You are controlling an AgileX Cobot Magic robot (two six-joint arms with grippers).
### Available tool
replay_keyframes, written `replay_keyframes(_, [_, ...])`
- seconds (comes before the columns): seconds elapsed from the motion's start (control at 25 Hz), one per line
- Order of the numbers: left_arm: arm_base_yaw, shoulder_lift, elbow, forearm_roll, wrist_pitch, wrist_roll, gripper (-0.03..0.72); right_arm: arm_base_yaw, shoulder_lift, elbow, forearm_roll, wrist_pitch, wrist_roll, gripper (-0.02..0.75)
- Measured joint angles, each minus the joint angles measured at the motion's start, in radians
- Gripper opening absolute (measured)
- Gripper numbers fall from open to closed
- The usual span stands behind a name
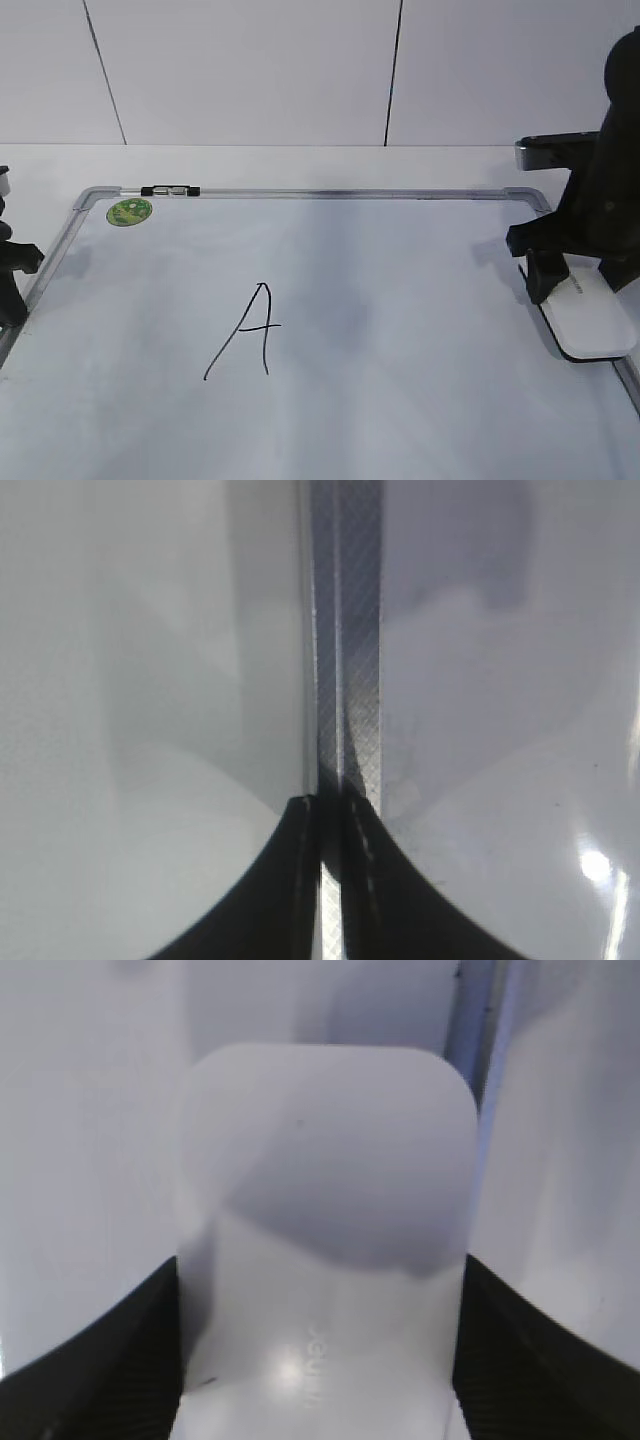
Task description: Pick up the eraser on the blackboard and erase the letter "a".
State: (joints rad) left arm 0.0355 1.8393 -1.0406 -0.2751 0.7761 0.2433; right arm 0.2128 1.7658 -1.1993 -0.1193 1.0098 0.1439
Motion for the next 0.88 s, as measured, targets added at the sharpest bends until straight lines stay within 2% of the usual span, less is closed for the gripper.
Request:
replay_keyframes(0.44, [0.000,0.000,0.000,0.000,0.000,0.000,0.017,-0.054,0.000,0.001,-0.004,-0.059,0.015,0.556])
replay_keyframes(0.88, [0.000,0.000,0.000,0.000,0.000,0.000,0.017,-0.059,0.000,0.046,-0.020,-0.069,0.017,0.556])
